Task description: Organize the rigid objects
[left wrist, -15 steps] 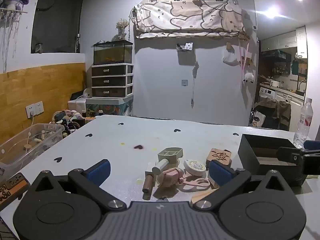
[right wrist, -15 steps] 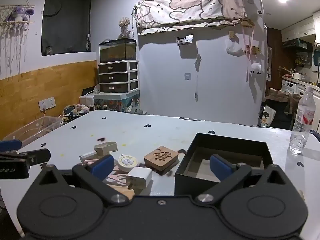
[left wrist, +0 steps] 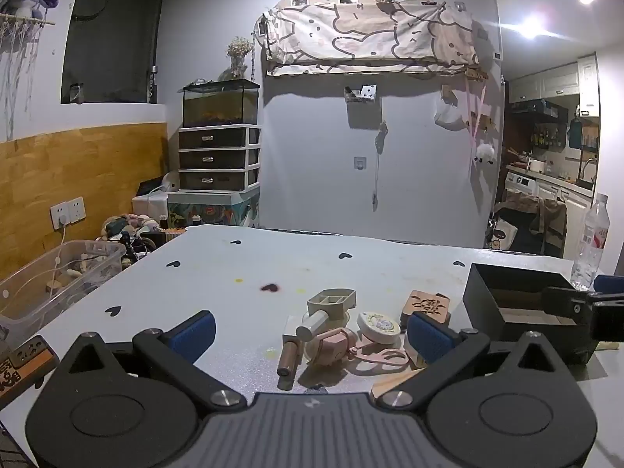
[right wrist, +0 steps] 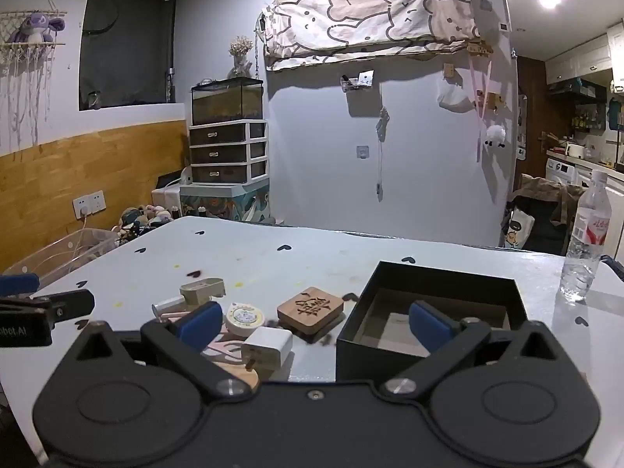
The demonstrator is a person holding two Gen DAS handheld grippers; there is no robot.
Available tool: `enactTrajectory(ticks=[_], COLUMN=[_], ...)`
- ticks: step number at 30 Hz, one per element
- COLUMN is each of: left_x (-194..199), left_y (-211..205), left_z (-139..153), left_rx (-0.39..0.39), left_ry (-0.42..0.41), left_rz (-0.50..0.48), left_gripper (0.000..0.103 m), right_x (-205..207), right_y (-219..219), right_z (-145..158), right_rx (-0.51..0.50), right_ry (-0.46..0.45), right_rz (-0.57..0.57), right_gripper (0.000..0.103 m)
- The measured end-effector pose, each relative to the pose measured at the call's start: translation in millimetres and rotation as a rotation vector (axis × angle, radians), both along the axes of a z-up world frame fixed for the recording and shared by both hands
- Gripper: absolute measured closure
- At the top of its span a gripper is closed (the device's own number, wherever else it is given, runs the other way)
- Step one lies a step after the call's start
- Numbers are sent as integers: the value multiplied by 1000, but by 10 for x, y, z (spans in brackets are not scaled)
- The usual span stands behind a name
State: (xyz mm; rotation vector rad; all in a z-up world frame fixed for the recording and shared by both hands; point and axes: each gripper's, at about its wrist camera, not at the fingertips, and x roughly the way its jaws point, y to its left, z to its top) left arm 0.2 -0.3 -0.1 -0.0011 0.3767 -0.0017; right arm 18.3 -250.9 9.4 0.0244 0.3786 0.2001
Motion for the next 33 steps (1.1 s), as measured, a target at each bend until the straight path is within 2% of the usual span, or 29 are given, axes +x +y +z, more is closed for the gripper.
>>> enactTrajectory(ticks=[13,33], left_x=[-55,-72], left_y=[-35,-42], left_z=[97,89], left_rx=[-8,-13], left_ry=[-8,-14], left_rz=[-4,-8], left_gripper=[0,0], right_x=[-35,-52], right_y=[-22,-37], right_z=[17,49], right_rx=[-3,-6], right_ry=[-3,-7], right_rz=[-4,-5], right_gripper=[0,0])
